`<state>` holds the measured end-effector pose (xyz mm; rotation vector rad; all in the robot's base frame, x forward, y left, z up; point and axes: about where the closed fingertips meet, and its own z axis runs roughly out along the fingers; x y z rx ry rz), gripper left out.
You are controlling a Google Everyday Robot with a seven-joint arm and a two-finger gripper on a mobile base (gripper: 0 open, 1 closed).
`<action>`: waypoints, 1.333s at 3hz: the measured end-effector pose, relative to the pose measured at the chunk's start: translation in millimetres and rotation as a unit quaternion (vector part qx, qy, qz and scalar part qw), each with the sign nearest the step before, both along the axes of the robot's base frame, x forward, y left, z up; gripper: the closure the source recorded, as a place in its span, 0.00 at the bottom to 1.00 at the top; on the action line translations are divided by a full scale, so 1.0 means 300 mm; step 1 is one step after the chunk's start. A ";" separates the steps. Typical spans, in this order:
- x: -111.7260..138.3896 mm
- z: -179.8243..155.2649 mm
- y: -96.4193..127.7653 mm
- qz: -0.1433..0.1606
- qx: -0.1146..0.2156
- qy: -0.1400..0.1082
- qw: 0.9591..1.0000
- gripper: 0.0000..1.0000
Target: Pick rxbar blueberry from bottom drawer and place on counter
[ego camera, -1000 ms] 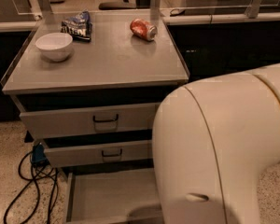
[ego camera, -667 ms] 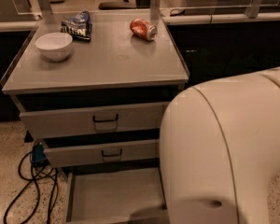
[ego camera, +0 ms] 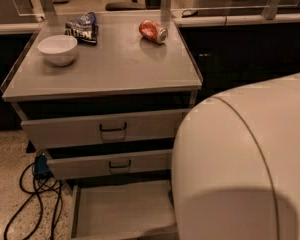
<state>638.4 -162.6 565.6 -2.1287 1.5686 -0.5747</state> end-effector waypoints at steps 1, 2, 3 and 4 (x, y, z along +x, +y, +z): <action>0.000 0.000 -0.001 0.000 0.000 0.000 1.000 1.00; -0.037 -0.005 0.013 0.017 0.000 0.009 1.000 1.00; -0.059 0.171 -0.032 0.019 0.003 -0.005 1.000 1.00; -0.021 0.481 -0.111 0.020 -0.016 -0.045 0.999 1.00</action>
Offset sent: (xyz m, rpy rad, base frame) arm -0.0122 -0.0192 0.0201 0.0142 0.0850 0.1246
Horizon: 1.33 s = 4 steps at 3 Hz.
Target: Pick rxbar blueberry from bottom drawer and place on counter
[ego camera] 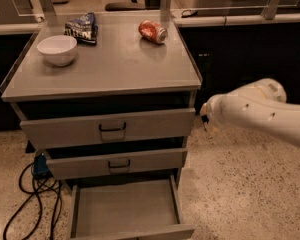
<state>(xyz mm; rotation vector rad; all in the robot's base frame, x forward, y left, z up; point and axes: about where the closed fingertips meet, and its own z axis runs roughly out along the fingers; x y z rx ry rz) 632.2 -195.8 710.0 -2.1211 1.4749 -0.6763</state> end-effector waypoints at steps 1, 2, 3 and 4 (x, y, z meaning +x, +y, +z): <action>0.025 0.059 -0.005 0.013 -0.017 -0.006 1.000 1.00; 0.063 0.091 0.061 0.034 -0.014 -0.010 0.999 1.00; 0.140 0.265 0.182 0.066 -0.027 -0.047 0.996 1.00; 0.117 0.265 0.182 0.066 -0.027 -0.047 0.996 1.00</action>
Offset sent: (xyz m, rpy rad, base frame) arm 0.0374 0.0430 0.0411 -0.0158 -0.0285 0.1313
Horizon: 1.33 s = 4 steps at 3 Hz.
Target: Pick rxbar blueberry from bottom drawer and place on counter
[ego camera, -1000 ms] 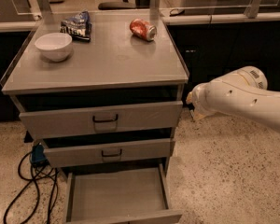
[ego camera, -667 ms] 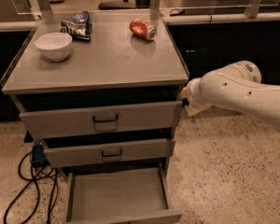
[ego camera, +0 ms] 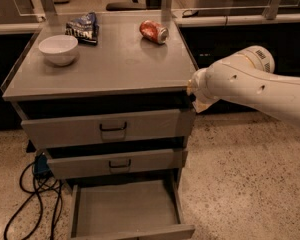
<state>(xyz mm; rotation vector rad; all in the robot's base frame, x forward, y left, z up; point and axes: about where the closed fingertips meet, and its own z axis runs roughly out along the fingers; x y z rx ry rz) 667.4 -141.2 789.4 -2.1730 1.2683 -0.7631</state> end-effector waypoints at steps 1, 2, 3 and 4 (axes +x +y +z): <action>-0.011 0.039 0.046 0.007 -0.003 -0.006 1.000 1.00; -0.011 0.039 0.046 0.007 -0.003 -0.006 1.000 1.00; -0.030 0.037 0.067 0.015 -0.012 0.015 1.000 1.00; -0.112 0.161 0.076 0.008 -0.039 0.031 0.999 1.00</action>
Offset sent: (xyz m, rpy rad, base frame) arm -0.0267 0.1652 0.2815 -0.3467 -0.3327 0.2142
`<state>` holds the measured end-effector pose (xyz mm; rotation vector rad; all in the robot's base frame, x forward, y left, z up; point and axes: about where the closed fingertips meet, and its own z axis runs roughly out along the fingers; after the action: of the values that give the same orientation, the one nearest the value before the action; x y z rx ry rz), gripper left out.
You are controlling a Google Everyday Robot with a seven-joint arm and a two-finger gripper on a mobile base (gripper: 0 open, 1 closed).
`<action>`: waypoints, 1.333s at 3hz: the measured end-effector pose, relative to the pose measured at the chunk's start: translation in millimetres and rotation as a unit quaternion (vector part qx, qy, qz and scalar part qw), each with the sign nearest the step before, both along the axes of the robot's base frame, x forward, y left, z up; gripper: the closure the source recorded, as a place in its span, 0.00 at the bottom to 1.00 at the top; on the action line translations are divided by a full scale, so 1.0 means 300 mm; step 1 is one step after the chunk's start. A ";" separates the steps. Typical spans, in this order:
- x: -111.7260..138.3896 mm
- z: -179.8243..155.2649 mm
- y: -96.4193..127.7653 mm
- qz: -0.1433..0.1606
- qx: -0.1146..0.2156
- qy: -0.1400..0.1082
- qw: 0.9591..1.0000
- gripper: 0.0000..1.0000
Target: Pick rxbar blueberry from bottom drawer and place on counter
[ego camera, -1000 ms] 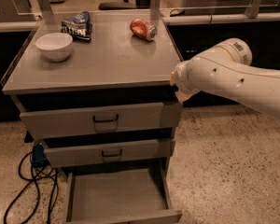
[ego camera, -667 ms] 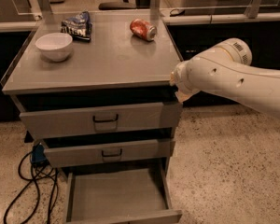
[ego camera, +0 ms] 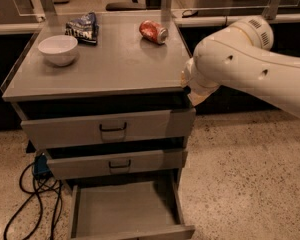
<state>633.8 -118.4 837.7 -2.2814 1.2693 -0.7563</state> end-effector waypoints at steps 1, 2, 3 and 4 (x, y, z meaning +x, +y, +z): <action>-0.083 0.286 0.077 0.005 -0.036 -0.039 0.999 1.00; -0.124 0.270 0.022 -0.010 -0.059 -0.015 0.998 1.00; -0.123 0.268 0.023 -0.010 -0.059 -0.014 0.998 1.00; -0.067 0.221 0.053 0.017 -0.041 0.006 0.999 1.00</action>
Offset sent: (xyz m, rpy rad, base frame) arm -0.0205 0.0202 0.0718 -0.0534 -0.0670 0.0092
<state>613.6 -102.6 904.1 -2.3698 1.2211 -0.7983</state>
